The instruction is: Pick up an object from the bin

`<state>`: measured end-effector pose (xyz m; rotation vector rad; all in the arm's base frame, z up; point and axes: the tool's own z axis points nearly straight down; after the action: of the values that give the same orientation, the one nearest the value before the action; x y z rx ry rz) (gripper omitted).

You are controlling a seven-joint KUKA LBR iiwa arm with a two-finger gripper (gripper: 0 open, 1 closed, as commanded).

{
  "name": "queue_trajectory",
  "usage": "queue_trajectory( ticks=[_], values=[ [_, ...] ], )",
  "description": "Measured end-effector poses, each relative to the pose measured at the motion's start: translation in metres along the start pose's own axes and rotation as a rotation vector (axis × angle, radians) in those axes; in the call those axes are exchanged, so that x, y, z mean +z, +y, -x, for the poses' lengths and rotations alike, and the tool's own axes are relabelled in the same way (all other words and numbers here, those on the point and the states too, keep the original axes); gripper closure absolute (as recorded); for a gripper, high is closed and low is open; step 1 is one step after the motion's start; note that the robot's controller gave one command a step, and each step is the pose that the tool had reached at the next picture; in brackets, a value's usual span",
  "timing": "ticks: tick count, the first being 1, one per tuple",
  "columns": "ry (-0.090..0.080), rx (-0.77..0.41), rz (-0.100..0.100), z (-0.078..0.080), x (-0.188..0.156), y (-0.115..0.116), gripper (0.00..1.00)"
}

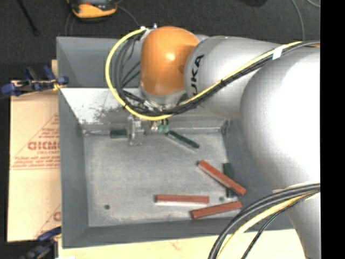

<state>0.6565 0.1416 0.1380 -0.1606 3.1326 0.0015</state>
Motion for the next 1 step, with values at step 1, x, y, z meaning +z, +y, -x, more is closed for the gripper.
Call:
queue_trajectory(
  ticks=[1],
  values=[
    [0.0,0.001,0.001,-0.0001,0.0,0.0005,0.0]
  ],
)
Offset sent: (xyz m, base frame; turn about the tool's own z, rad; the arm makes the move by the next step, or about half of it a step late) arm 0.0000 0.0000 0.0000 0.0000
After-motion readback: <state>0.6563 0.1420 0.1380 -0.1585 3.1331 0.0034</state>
